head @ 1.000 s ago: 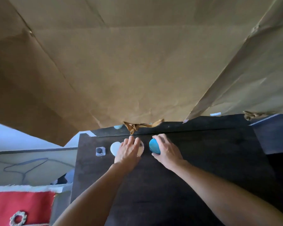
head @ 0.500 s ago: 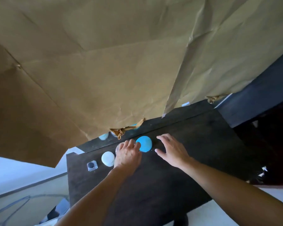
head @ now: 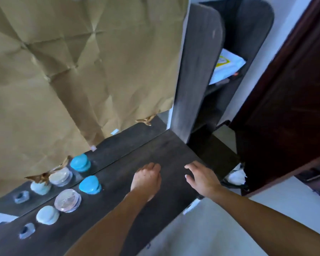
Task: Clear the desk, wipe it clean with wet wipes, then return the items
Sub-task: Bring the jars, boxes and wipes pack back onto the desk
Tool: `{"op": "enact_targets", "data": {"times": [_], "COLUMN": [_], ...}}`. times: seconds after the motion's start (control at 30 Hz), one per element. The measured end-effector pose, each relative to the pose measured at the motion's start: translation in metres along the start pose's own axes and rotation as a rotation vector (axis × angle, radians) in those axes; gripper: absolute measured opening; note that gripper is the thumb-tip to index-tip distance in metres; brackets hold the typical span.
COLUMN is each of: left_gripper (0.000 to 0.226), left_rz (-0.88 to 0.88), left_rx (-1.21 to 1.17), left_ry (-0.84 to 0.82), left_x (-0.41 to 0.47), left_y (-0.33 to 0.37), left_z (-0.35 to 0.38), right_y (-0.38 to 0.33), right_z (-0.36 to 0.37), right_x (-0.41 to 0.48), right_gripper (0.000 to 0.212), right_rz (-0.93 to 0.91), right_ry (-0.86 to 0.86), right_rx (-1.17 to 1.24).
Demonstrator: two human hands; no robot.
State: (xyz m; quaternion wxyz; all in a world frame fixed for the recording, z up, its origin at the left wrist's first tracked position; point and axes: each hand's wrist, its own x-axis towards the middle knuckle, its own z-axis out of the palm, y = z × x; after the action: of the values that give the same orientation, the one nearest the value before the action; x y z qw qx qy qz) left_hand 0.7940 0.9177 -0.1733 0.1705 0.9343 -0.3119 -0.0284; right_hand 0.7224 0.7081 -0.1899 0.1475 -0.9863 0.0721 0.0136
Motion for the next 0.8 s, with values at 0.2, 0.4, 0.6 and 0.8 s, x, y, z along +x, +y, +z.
{"op": "enact_targets", "data": {"times": [0.2, 0.4, 0.6, 0.8], "left_gripper": [0.016, 0.02, 0.018, 0.038], "left_rz": [0.076, 0.175, 0.304, 0.095], "left_rx": [-0.013, -0.052, -0.021, 0.071], "left_ry": [0.044, 0.148, 0.428, 0.467], "left_x": [0.043, 0.101, 0.199, 0.299], "left_y": [0.11, 0.172, 0.208, 0.228], "left_z": [0.022, 0.004, -0.042, -0.096], "right_y": [0.097, 0.154, 0.184, 0.193], "right_z": [-0.062, -0.115, -0.181, -0.263], "right_x": [-0.016, 0.006, 0.07, 0.155], "right_gripper": [0.036, 0.035, 0.034, 0.037], "right_rz": [0.078, 0.082, 0.028, -0.02], "right_ry": [0.089, 0.191, 0.335, 0.501], "right_rx": [0.016, 0.06, 0.049, 0.046]}}
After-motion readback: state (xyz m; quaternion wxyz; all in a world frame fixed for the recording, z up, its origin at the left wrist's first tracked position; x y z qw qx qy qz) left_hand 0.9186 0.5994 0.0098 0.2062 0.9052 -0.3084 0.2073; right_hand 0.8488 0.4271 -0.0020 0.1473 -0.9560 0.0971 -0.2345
